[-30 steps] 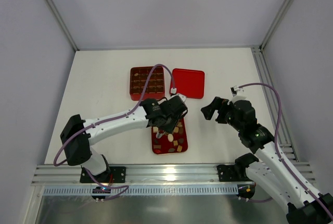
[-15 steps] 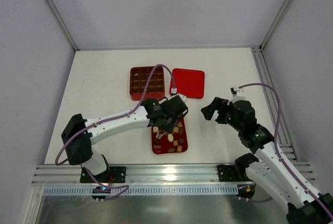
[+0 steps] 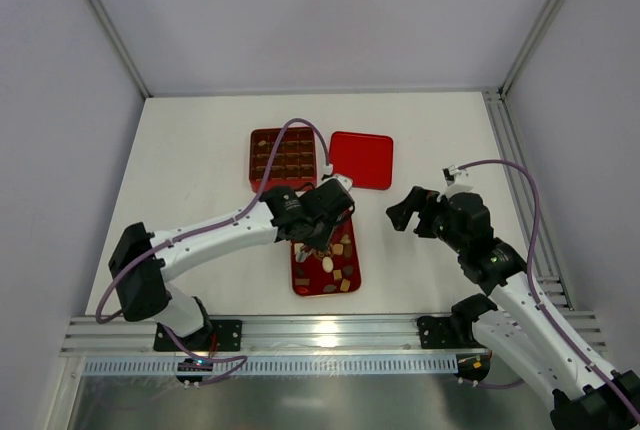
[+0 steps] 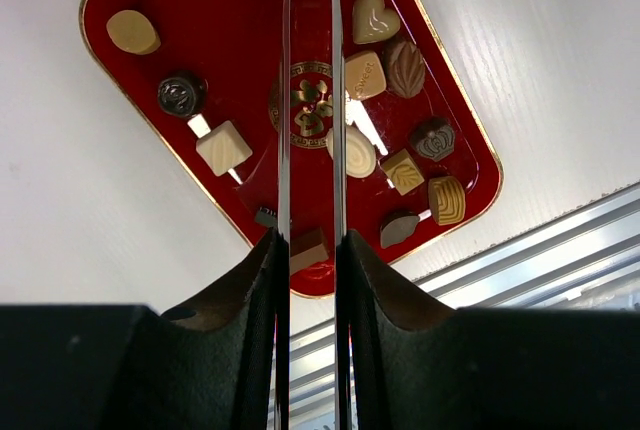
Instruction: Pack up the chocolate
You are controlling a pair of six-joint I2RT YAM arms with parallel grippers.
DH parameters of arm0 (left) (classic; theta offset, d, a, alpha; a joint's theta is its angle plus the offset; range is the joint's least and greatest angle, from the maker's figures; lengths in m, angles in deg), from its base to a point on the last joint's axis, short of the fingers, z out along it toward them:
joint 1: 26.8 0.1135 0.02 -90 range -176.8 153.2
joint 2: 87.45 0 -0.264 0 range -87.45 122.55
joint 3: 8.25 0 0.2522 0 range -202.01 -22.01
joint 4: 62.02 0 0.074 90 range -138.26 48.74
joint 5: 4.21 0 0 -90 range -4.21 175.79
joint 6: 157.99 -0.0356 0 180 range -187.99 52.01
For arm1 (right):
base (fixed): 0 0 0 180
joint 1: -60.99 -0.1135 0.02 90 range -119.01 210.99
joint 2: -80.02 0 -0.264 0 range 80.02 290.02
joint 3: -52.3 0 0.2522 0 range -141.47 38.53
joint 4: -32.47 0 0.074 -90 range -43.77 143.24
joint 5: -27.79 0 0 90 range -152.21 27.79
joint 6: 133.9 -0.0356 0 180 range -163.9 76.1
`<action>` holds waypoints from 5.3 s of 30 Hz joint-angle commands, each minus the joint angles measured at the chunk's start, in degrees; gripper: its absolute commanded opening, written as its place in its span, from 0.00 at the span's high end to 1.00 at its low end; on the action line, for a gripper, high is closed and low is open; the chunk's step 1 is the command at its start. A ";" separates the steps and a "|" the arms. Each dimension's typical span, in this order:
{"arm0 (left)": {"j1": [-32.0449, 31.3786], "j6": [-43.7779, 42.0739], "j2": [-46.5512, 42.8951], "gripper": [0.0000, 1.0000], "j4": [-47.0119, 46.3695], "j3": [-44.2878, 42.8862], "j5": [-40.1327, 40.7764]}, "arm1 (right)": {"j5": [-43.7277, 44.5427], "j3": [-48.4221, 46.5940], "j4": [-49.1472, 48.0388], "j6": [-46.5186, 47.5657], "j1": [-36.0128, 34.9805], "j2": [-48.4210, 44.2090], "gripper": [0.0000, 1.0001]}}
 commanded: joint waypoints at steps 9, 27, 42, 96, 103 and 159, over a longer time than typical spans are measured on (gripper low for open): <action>0.43 -0.23 -4.35 0.72 0.80 0.21 1.38 | -0.19 -1.18 -2.30 -0.31 -0.20 0.84 0.00; 1.84 -0.41 -7.43 0.72 1.95 1.18 1.91 | -0.37 -0.65 -2.92 -0.57 -0.20 0.85 0.00; 12.73 -4.98 -8.92 0.72 2.57 -4.35 -0.11 | -0.72 -0.74 -3.18 -0.57 -0.11 1.55 0.00; 35.59 -12.80 20.43 0.57 -2.10 -32.31 -5.47 | -2.48 -3.38 -3.18 1.01 -0.20 5.33 0.00; 35.15 -12.10 14.64 0.58 -0.78 -27.85 -9.25 | -2.39 -3.12 -3.27 0.75 -0.11 4.54 0.00; 12.39 1.79 -13.32 0.59 -1.30 12.69 -1.87 | -2.65 0.40 -4.85 -0.57 -0.20 1.90 0.00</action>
